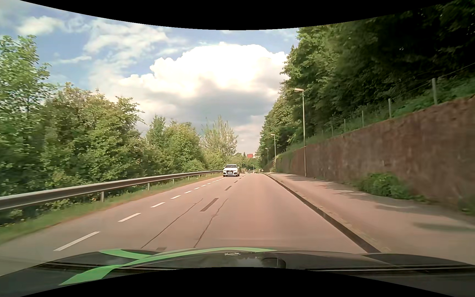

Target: Follow the waypoints while adhering to traffic rules and regulations

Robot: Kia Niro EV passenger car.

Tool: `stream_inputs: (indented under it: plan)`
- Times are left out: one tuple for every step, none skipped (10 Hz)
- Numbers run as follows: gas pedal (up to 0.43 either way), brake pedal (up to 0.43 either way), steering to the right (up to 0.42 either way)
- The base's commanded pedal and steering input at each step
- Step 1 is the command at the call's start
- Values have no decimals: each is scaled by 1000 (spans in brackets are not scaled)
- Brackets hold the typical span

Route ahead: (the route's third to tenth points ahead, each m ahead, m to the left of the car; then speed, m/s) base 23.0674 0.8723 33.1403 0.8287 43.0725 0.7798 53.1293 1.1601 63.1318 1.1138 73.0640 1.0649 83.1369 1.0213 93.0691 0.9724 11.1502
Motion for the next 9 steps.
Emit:
stream_inputs:
  plan:
    - [189, 0, 0]
    - [189, 0, 0]
    - [189, 0, 0]
    - [189, 0, 0]
    - [189, 0, 0]
    - [189, 0, 0]
    - [189, 0, 0]
    - [189, 0, 0]
    - [189, 0, 0]
